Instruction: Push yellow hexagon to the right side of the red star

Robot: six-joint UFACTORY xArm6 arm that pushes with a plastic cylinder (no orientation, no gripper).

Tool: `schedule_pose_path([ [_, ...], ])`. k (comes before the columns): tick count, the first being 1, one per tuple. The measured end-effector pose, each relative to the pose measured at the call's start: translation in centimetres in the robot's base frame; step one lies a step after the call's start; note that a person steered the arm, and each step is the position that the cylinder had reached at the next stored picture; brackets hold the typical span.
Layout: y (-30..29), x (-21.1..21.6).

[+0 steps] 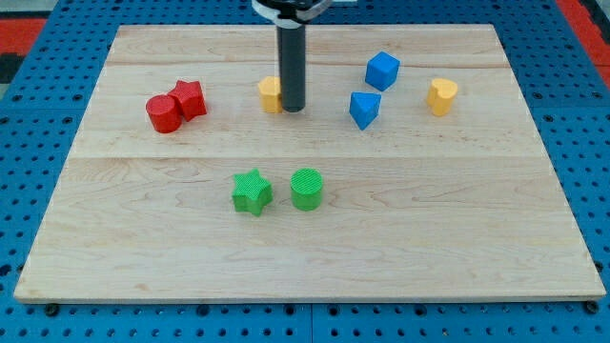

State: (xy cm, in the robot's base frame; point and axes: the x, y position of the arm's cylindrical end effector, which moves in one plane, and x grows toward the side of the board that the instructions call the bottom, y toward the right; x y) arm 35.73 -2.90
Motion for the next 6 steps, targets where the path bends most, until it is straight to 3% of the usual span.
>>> schedule_pose_path([
  [3,0.8,-2.9],
  [6,-0.9,-2.9],
])
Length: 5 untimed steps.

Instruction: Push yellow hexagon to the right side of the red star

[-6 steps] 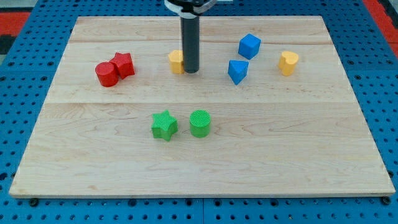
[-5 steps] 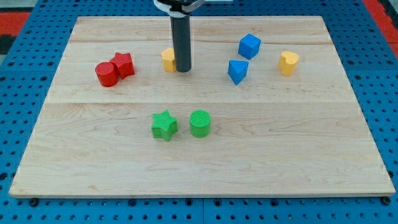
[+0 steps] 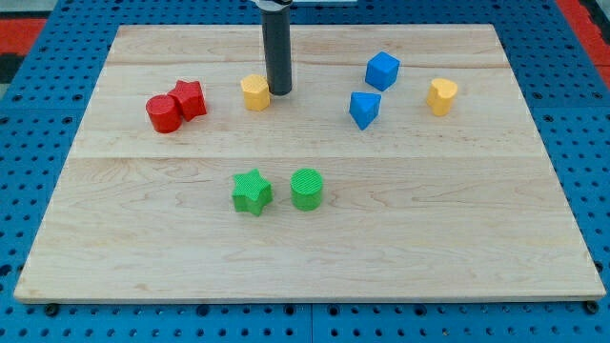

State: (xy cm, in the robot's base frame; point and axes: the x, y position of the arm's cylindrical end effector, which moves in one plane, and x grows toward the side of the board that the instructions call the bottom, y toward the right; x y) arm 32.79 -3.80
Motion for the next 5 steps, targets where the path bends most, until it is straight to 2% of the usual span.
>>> schedule_pose_path([
  [2,-2.9,0.5],
  [5,-4.3,0.5],
])
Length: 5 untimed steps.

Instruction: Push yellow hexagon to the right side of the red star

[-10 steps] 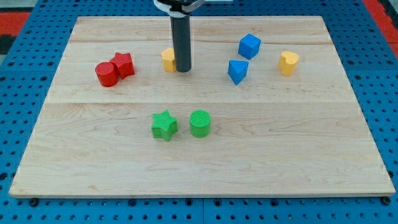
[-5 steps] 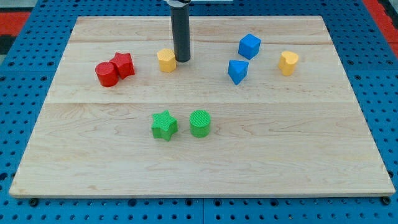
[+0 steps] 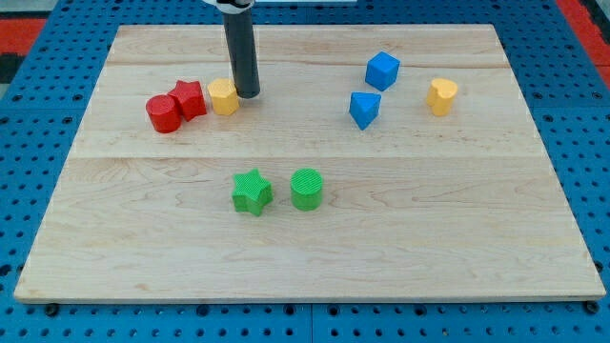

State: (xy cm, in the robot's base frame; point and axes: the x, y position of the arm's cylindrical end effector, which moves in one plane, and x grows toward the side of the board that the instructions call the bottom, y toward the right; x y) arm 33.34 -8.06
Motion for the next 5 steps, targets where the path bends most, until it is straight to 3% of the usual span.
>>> schedule_pose_path([
  [5,1.3,2.5],
])
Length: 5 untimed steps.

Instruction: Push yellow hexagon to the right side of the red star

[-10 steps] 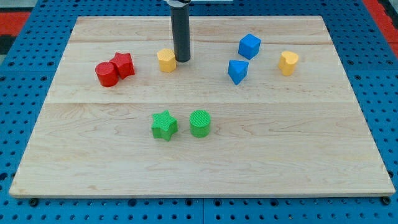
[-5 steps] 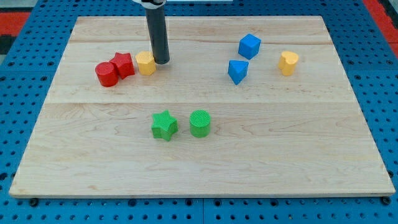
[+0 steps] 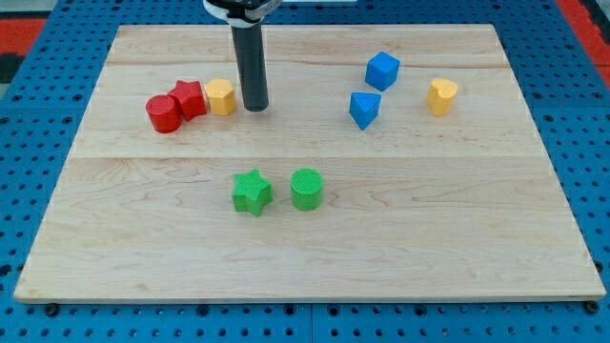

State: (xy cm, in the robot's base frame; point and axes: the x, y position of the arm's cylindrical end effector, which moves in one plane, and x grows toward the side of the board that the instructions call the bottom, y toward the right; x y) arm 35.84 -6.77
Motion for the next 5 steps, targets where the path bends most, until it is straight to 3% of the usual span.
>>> schedule_pose_path([
  [5,-2.7,0.0],
])
